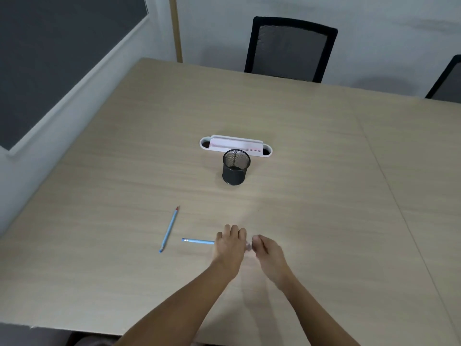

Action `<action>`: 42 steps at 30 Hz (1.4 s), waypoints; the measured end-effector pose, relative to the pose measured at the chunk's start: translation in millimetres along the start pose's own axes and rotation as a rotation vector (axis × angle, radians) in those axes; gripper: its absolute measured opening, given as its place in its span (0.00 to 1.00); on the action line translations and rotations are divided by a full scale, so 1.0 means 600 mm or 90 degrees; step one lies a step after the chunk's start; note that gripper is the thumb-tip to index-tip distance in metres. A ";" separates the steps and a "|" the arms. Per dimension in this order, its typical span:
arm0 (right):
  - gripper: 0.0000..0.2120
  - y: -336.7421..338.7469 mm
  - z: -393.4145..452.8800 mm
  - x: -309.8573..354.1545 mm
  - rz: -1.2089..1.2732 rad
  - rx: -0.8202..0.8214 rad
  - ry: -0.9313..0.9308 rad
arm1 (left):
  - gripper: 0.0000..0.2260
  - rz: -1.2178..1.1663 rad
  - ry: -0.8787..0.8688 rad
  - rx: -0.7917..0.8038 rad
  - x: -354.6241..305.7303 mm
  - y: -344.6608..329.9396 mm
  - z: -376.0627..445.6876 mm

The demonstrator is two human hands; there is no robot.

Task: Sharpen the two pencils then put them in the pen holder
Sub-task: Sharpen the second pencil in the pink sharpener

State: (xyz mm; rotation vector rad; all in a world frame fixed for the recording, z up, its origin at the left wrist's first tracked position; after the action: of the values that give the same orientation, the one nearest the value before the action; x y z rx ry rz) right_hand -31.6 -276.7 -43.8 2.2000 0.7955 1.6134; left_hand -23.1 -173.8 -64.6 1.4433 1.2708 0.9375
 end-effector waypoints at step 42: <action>0.17 -0.003 0.078 -0.021 0.050 -0.038 -0.148 | 0.22 0.022 0.004 -0.052 0.003 0.013 0.010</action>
State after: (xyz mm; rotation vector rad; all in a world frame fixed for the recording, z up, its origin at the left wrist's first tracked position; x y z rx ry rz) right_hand 9.6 -278.9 -69.6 2.3463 0.5944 1.3617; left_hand -15.0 -173.3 -58.7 1.4041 1.2012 1.0064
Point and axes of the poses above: each hand's wrist, its own z-axis towards the middle knuckle, its own y-axis out of the back of the hand, x = y × z, the point moved 8 cm from there along z, towards the middle knuckle
